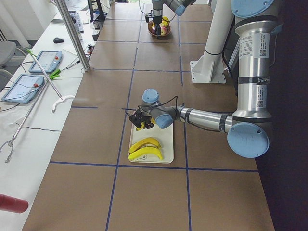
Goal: Transfer all bananas from basket to plate
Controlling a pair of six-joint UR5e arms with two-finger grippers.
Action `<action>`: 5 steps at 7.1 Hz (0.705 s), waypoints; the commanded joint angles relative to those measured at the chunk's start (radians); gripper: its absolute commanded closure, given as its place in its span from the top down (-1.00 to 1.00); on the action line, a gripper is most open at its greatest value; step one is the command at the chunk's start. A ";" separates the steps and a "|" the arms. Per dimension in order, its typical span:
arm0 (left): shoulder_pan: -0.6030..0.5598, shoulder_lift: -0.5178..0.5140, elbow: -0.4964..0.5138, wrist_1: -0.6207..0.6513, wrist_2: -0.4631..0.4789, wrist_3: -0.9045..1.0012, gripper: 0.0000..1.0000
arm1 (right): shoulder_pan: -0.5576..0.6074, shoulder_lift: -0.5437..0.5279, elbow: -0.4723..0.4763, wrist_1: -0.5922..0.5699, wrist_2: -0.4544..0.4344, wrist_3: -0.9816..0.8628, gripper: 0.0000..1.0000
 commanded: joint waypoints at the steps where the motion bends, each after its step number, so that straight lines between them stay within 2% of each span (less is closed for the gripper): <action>1: -0.020 0.001 0.046 -0.003 0.003 0.068 -0.56 | -0.002 0.003 0.002 0.001 0.000 -0.006 1.00; 2: -0.032 0.004 0.046 -0.001 0.004 0.169 0.63 | 0.000 0.003 0.003 0.004 0.000 -0.004 1.00; 3: -0.080 0.003 0.041 0.008 -0.008 0.187 0.99 | 0.000 0.003 0.003 0.004 0.000 -0.004 1.00; 4: -0.116 0.000 0.031 0.011 -0.035 0.190 0.99 | 0.000 0.001 0.009 0.004 0.000 -0.001 1.00; 5: -0.151 0.000 0.005 0.011 -0.104 0.211 0.99 | 0.002 -0.003 0.009 0.004 0.000 0.000 1.00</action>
